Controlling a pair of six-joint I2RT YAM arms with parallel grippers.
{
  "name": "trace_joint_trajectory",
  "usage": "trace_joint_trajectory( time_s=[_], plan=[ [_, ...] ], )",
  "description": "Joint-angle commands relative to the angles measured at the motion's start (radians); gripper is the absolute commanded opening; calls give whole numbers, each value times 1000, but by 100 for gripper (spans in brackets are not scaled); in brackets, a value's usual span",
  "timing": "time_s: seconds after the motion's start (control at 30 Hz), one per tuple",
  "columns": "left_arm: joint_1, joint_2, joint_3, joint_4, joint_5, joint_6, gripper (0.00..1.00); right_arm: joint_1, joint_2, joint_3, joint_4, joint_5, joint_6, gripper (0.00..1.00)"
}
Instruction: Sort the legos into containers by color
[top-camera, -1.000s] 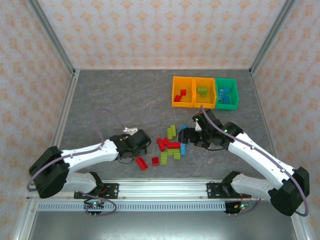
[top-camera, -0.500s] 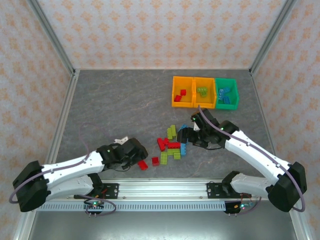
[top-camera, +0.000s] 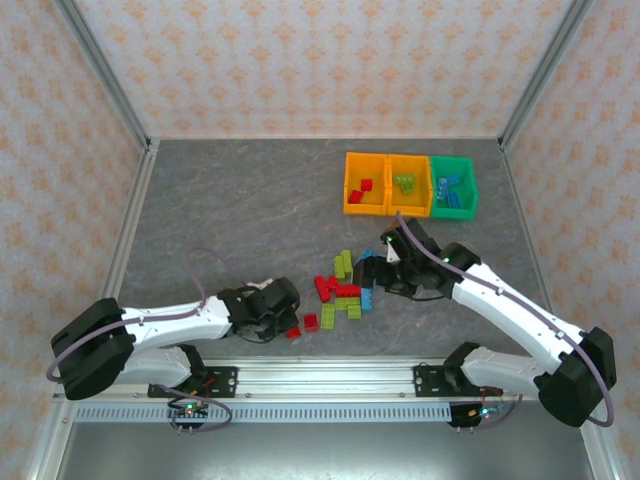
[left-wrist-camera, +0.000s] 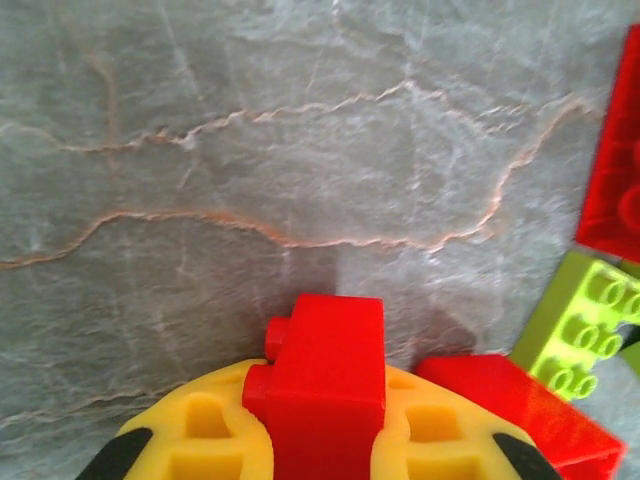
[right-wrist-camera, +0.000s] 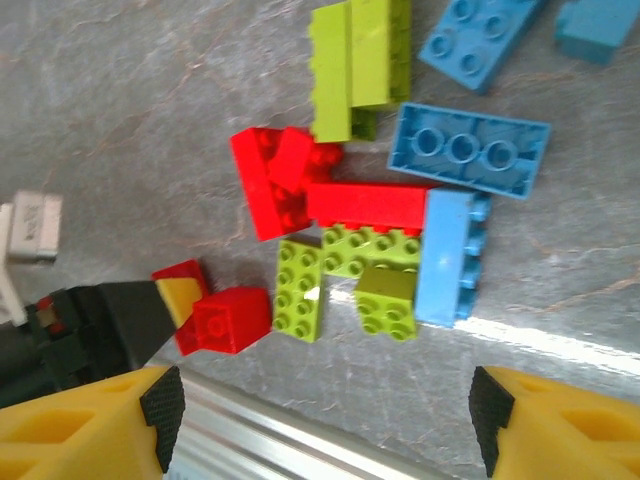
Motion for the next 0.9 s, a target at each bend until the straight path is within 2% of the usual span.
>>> trace_joint_trajectory(
  time_s=[0.0,0.07,0.17,0.23,0.3,0.4,0.57,0.77,0.87],
  plan=[
    [-4,5,93,-37,-64,75,5,18,-20,-38,110,-107,58,77],
    [-4,-15,160,-98,-133,125,3,20,-34,-32,110,-64,68,77],
    [0,-25,323,-218,-311,238,3,20,-73,-8,72,87,68,78],
    [24,15,450,-286,-430,328,3,20,-97,5,48,170,68,78],
    [71,92,571,-302,-476,423,3,20,-116,21,27,254,72,79],
    [156,265,758,-247,-433,535,3,20,-149,38,9,351,88,79],
    [195,599,1134,-165,-411,703,4,20,-237,25,-9,498,123,80],
    [226,1035,1676,-202,-404,864,11,20,-292,20,-54,515,131,81],
    [253,1228,1971,-296,-398,872,18,20,-318,20,-83,514,135,81]
  ],
)
